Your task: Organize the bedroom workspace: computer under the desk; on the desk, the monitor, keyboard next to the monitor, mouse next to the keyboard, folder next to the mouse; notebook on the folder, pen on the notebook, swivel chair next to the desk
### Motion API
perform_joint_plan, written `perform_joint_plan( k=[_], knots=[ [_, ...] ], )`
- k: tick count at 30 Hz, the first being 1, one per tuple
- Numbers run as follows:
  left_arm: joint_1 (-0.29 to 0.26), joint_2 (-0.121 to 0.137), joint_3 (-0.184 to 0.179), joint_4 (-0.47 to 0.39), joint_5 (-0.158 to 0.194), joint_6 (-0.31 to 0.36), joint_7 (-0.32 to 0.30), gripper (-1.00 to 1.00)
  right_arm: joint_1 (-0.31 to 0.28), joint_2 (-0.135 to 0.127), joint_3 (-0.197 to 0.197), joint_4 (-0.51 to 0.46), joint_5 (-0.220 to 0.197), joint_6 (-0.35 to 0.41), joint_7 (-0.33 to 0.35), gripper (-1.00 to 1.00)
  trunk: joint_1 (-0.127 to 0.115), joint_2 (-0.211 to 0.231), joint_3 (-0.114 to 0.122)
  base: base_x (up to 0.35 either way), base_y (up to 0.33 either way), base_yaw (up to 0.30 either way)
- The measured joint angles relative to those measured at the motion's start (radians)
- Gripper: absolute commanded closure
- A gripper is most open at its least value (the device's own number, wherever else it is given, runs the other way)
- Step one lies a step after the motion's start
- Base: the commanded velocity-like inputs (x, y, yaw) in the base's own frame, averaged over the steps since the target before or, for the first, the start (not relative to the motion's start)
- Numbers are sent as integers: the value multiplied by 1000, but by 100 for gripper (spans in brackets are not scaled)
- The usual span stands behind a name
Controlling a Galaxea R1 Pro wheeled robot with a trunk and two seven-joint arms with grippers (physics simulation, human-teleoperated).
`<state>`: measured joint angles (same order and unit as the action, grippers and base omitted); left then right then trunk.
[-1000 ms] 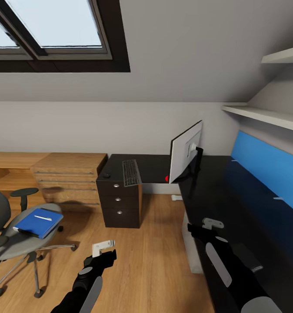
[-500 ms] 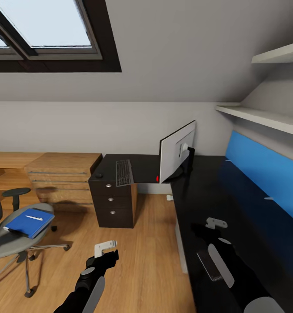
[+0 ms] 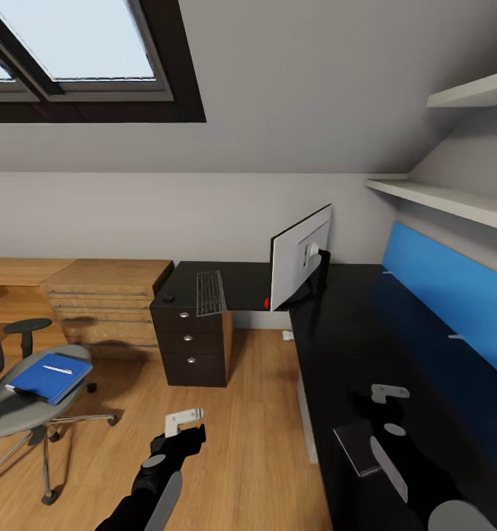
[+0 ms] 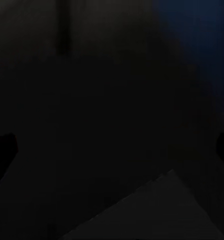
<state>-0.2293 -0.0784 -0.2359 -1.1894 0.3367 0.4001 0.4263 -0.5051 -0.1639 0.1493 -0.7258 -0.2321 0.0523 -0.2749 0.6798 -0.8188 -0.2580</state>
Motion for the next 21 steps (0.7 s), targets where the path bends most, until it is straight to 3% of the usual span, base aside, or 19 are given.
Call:
perform_joint_plan(
  k=[1,8,21],
  knots=[
    [0,0,-9,0,0,-1,0,-100,-46,-2,-1,96,9,-42,1,-100,0,0,0,0,0,0],
    [0,0,-27,0,0,-2,1,-100,-167,-5,-1,339,14,-104,7,-100,0,0,0,0,0,0],
    [0,-2,-29,-6,27,-2,1,-100,-197,-24,-1,375,10,-90,8,-100,8,-14,-6,0,0,0]
  ],
)
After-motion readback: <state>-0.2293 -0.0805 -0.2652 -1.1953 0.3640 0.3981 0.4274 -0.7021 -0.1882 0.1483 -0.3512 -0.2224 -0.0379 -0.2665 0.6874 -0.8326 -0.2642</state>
